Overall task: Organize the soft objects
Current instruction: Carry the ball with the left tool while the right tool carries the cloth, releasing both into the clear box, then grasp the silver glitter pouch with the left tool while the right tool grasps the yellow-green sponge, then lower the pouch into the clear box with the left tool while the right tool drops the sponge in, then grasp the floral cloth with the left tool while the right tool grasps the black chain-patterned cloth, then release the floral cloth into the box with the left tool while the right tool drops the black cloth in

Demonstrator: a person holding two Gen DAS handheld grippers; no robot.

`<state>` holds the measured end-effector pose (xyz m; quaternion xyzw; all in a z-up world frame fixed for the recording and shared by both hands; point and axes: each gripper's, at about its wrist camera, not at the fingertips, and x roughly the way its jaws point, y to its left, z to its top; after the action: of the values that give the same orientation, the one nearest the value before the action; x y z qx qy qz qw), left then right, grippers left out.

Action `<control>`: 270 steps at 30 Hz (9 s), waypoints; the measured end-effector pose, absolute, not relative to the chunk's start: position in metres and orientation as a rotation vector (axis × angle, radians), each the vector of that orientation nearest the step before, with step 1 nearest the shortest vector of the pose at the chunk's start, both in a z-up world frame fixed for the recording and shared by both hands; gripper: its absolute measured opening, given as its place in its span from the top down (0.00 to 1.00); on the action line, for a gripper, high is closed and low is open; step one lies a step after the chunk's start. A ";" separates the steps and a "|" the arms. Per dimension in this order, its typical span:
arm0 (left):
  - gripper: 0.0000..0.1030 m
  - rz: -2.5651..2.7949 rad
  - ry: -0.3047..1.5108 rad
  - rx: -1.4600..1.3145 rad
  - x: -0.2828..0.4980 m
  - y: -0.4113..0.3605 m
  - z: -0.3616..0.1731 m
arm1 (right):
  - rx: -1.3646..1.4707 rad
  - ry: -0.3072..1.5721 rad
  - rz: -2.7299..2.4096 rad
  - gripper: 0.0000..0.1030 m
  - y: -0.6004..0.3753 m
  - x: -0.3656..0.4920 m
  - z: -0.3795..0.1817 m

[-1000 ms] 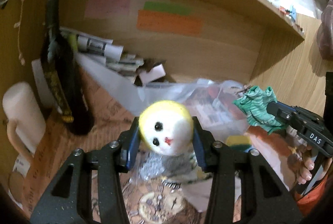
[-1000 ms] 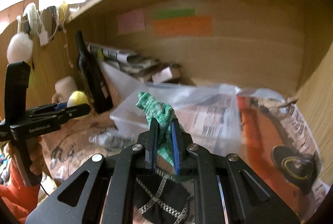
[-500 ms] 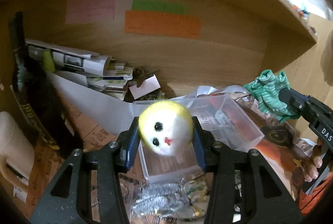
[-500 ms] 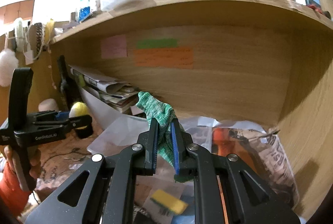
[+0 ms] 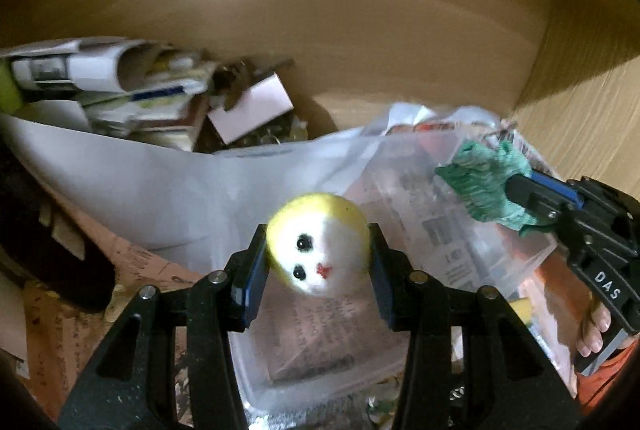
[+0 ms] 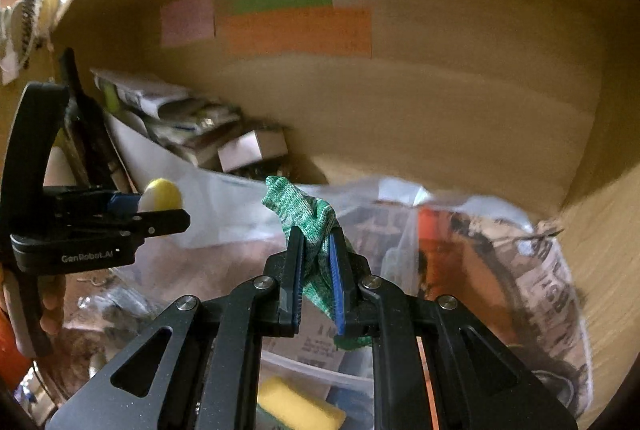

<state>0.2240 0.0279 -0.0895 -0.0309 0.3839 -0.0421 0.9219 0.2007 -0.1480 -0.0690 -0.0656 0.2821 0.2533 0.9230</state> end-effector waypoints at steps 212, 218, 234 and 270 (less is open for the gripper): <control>0.89 -0.229 0.744 -0.016 0.093 0.033 -0.082 | -0.164 0.587 0.573 0.88 -0.186 0.090 -0.081; 0.89 -0.199 0.644 -0.028 0.090 0.039 -0.047 | -0.123 0.497 0.539 0.88 -0.196 0.087 -0.056; 0.89 -0.123 0.603 -0.062 0.152 0.043 -0.040 | -0.073 0.409 0.491 0.88 -0.189 0.139 -0.028; 0.47 -0.125 0.748 -0.018 0.194 0.027 -0.084 | -0.223 0.610 0.458 0.52 -0.138 0.207 -0.085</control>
<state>0.1943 0.0266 -0.0842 -0.0088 0.3650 -0.0611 0.9289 0.2067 -0.1383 -0.0847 -0.1085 0.2969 0.2231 0.9221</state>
